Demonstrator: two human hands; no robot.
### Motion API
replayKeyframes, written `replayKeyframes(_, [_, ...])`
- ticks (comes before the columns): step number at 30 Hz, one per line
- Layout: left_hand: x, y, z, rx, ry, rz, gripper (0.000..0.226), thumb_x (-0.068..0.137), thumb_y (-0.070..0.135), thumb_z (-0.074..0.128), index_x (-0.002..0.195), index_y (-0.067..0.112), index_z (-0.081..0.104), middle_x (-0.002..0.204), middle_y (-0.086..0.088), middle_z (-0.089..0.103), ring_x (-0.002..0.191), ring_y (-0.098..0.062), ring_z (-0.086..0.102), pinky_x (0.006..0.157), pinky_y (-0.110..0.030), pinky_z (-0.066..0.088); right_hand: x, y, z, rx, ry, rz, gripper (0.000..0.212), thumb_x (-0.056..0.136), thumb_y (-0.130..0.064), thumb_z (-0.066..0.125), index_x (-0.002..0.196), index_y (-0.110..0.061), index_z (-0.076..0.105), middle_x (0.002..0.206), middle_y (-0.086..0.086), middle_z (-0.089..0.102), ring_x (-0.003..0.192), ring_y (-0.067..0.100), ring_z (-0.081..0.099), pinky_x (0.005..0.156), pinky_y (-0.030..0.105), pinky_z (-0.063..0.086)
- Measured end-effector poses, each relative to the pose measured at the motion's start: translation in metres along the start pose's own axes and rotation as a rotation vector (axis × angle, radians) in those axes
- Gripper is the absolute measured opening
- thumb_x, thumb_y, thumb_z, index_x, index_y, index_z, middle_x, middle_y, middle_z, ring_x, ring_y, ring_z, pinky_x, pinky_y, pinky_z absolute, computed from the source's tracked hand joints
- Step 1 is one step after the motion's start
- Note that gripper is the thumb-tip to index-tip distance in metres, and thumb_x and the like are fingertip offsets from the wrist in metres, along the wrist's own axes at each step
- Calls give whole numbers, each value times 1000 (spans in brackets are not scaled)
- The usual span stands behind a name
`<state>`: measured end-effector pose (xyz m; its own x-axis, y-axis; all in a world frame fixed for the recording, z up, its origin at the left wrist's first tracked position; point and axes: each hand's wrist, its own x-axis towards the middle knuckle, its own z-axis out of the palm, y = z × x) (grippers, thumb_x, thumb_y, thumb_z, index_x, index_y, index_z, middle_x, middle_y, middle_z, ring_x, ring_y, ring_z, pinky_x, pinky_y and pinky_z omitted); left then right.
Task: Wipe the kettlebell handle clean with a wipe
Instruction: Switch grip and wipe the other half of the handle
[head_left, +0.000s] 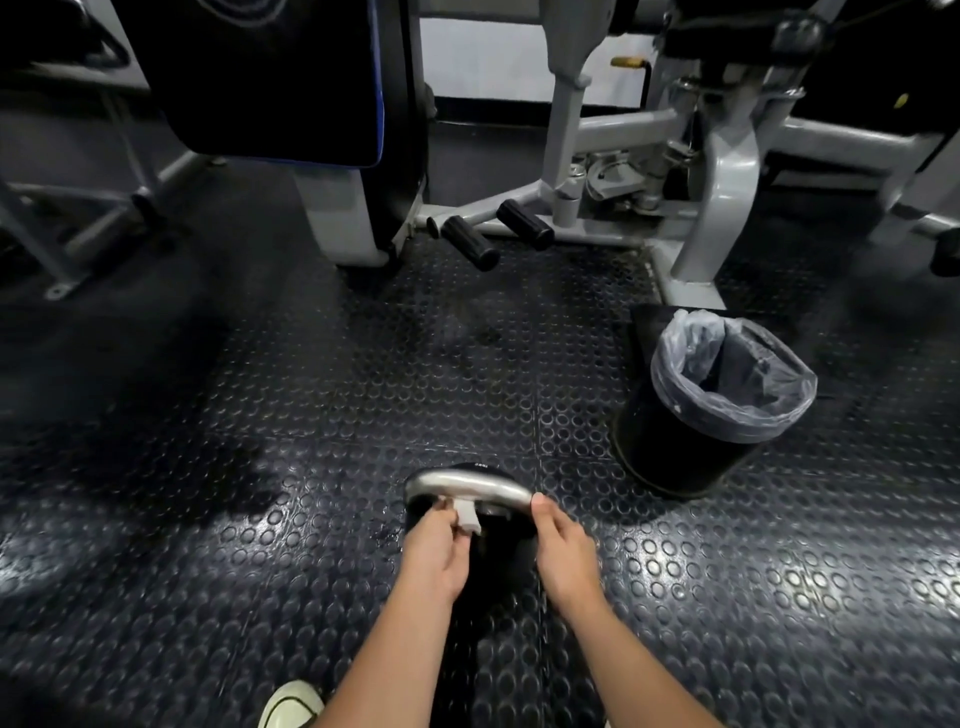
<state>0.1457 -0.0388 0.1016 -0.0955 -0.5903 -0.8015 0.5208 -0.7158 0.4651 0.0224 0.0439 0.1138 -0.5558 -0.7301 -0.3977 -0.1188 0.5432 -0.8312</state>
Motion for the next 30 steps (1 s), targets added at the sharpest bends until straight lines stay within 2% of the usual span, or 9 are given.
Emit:
replayKeyframes(1, [1,-3,-3,31,-7,-2,36,110,-12,37,134,-4,62,104,-16,69,88,-20,63,65,-22,59,-1,-1,0,-3,6,-3,54,96,-61,39,133,-28,60,123,-3,66,119,18,57,105,34,41])
replayKeyframes(5, [0,-12,-6,44,-39,-63,35,109,-10,42,139,-13,61,135,-30,68,103,-28,67,90,-31,57,-1,-3,-1,-16,11,-4,51,97,-59,38,131,-29,61,118,-2,68,113,17,59,100,32,43])
replayKeyframes(8, [2,-4,-3,-3,4,0,34,111,-8,42,141,-11,57,121,-20,69,93,-20,64,93,-29,53,-1,-2,-1,-3,3,-1,55,96,-61,38,134,-27,59,124,-1,66,119,18,56,106,35,41])
replayKeyframes(10, [8,-1,-1,-60,39,28,39,112,-8,41,149,-7,53,125,-14,67,89,-15,60,98,-28,48,-1,-1,-2,2,2,4,56,96,-61,38,135,-26,59,126,-2,64,121,18,54,107,34,39])
replayKeyframes(15, [1,-15,-5,84,-27,-38,39,112,-7,41,147,-7,57,143,-25,65,116,-30,67,119,-40,47,-3,-3,-1,-15,-5,-2,58,94,-65,35,128,-29,63,113,-3,69,108,15,60,101,34,44])
replayKeyframes(19, [-2,-4,0,36,20,9,39,112,-7,40,148,-6,55,141,-20,63,94,-20,63,100,-31,51,-4,-5,-3,-21,-3,-11,53,98,-59,37,131,-26,62,121,-2,66,110,13,56,96,26,39])
replayKeyframes(23, [-8,-5,-1,98,44,22,42,112,-9,36,150,-4,53,123,-16,68,101,-20,64,100,-28,50,-3,-2,-1,-32,-3,4,59,96,-63,36,133,-24,60,125,0,65,118,18,56,103,30,40])
replayKeyframes(26, [-7,-11,-6,139,-32,-16,40,111,-10,40,147,-8,56,135,-23,68,108,-25,67,101,-35,55,-3,-4,-2,-30,-2,0,54,97,-61,35,129,-27,62,112,-2,69,105,13,60,95,29,43])
replayKeyframes(30, [1,-1,-4,149,0,27,38,109,-12,41,144,-10,57,143,-26,63,99,-25,66,86,-32,56,-5,-6,-3,-8,-13,-12,45,99,-55,37,127,-30,62,95,-15,63,94,5,57,87,24,38])
